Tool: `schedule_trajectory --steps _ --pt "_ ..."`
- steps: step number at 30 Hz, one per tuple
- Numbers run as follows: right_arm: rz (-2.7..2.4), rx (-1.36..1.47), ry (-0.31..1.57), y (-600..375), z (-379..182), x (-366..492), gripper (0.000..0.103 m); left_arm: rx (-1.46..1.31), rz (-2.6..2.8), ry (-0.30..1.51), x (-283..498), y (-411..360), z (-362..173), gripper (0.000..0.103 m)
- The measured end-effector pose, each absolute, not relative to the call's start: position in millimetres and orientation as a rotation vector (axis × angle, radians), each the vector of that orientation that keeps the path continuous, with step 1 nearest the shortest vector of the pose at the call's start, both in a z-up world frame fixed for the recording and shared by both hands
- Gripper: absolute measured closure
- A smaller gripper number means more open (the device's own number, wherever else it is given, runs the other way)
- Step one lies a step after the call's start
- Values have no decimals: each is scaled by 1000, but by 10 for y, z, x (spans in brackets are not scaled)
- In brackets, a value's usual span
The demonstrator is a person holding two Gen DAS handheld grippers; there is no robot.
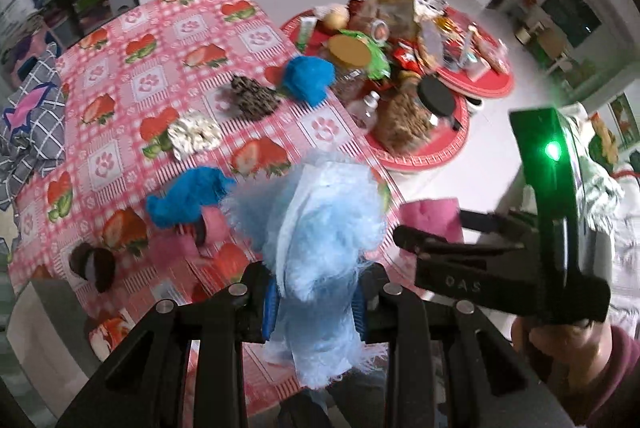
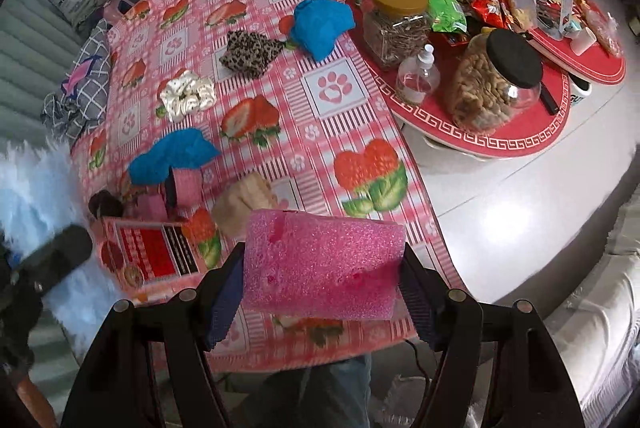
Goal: Organize soft objects
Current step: 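Carry the blue plush and pink sponge with both tools over the white box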
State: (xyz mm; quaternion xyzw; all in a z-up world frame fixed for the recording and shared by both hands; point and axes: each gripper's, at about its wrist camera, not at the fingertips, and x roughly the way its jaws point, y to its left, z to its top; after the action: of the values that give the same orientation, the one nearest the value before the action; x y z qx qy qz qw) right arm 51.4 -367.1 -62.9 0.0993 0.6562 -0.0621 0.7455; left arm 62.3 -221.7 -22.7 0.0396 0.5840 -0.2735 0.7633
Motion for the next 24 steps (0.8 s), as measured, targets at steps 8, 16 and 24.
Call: schedule_trajectory --steps 8,16,24 --pt "-101 171 1449 -3449 -611 197 31 186 -648 1269 139 -2068 -271 71" --pt "-36 76 1466 -3072 -656 -35 31 178 -613 1289 -153 -1670 -356 71" --pt "91 -16 1496 -2575 -725 -159 31 101 -495 1314 -317 -1113 -440 71"
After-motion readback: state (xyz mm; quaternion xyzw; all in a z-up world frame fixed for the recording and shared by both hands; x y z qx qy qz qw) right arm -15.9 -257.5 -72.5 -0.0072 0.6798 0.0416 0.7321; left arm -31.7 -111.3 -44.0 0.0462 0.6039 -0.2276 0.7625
